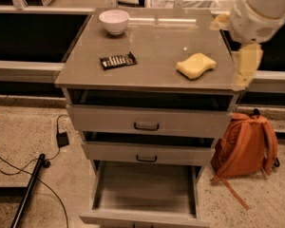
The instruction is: Place sponge into bottom drawer
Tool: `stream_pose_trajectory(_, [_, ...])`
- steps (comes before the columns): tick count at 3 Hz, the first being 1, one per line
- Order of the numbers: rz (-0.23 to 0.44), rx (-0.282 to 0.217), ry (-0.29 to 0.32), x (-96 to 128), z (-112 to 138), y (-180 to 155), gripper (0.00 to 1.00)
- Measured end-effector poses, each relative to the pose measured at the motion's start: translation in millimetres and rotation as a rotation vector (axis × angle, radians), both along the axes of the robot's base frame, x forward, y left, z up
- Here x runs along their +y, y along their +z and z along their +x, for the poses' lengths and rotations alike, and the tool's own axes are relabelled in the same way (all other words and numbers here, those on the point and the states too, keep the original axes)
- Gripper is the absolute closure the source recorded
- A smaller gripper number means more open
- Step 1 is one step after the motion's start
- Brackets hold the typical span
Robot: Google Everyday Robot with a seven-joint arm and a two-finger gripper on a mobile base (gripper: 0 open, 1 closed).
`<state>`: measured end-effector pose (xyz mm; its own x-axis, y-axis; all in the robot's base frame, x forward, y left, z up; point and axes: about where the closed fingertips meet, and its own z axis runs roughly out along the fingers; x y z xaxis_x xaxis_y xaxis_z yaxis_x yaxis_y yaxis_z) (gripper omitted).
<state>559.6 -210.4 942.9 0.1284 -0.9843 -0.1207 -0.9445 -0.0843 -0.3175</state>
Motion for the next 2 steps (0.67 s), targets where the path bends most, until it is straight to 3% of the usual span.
stream_pose_trajectory(1, [-0.022,0.077,0.116,13.1,50.9,-30.9,0.0])
stream_pose_trajectory(2, [-0.033,0.136,0.165,26.2,90.7,-61.3,0.0])
